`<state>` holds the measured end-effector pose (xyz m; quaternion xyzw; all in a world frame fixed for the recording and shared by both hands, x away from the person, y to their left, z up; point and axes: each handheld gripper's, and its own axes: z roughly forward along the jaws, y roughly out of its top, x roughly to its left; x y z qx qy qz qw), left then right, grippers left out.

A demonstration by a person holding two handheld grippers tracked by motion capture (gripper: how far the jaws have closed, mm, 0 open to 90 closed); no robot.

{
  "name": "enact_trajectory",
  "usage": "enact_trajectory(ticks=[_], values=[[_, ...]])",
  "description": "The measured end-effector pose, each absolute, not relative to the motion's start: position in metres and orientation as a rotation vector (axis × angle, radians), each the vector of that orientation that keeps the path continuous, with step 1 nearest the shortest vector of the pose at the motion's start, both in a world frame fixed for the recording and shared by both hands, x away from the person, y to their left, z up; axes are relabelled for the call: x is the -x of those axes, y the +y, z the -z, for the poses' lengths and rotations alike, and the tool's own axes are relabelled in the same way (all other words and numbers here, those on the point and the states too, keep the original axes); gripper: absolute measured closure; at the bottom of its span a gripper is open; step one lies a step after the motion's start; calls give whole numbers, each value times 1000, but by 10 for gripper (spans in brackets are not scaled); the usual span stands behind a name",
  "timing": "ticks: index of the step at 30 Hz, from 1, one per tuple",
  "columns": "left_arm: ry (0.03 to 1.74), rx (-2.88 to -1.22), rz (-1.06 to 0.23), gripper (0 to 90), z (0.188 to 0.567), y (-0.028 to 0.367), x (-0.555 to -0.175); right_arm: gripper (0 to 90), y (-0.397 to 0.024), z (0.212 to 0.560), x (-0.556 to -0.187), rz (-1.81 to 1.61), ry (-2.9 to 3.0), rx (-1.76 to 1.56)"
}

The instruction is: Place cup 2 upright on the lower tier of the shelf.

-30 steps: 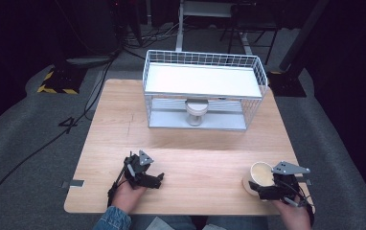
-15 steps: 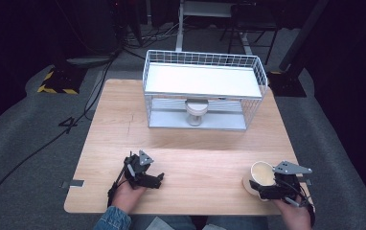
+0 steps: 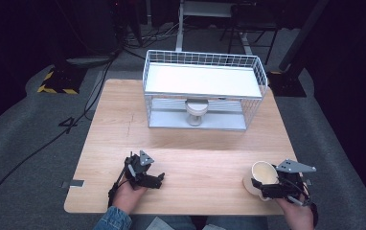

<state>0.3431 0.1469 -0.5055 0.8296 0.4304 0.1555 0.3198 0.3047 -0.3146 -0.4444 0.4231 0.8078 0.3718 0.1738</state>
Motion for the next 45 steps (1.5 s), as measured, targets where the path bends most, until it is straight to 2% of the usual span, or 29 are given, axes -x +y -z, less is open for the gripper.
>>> enact_trajectory(ticks=[21, 45], values=[[1151, -2171, -414, 4, 506, 143, -340, 102, -311, 421, -311, -1047, 2270, -1177], [1142, -2178, -414, 2, 505, 143, -340, 102, -295, 353, -355, -1027, 2270, -1101]])
